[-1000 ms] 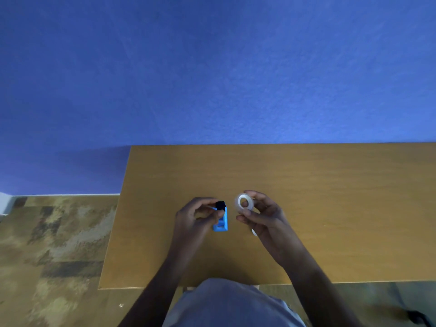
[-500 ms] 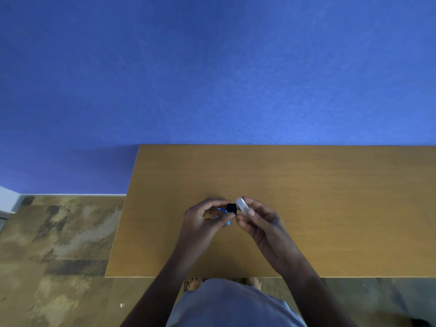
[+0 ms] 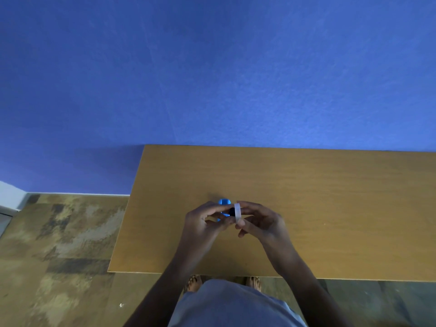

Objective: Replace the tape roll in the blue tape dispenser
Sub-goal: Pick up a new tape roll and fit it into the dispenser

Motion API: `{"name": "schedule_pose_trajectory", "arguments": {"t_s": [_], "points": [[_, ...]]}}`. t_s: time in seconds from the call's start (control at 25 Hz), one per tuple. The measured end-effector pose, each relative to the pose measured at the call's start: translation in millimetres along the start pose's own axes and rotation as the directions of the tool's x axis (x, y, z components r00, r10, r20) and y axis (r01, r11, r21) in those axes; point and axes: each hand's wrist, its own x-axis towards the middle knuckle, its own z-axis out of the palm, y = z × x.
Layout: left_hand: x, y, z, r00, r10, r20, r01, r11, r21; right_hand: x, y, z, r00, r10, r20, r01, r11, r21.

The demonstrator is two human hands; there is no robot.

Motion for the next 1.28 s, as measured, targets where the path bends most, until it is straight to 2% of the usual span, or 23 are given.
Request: {"name": "schedule_pose_trajectory", "arguments": {"t_s": [0.24, 0.88, 1.08, 1.28], "points": [[-2.1, -3.4, -1.2, 0.996, 0.060, 0.066, -0.063, 0.997, 0.045, 0.3, -4.7, -1.7, 0.999, -0.028, -0.026, 0.027, 0.999, -0.038], [3.2, -13.9, -1.6, 0.996, 0.048, 0.071, -0.047, 0.999, -0.005, 4.6, -5.6, -4.8, 1.000, 0.003, 0.013, -0.002, 0.998, -0.060], [5.7, -21.7, -1.9, 0.996, 0.052, 0.069, -0.052, 0.999, -0.010, 10.6, -4.1, -4.0, 0.999, 0.027, 0.029, -0.024, 0.994, -0.111], [12.7, -25.1, -1.8, 0.998, 0.015, 0.063, -0.017, 1.000, 0.026, 15.6, -8.2, 0.9, 1.000, 0.030, -0.006, -0.031, 0.971, -0.239]]}}
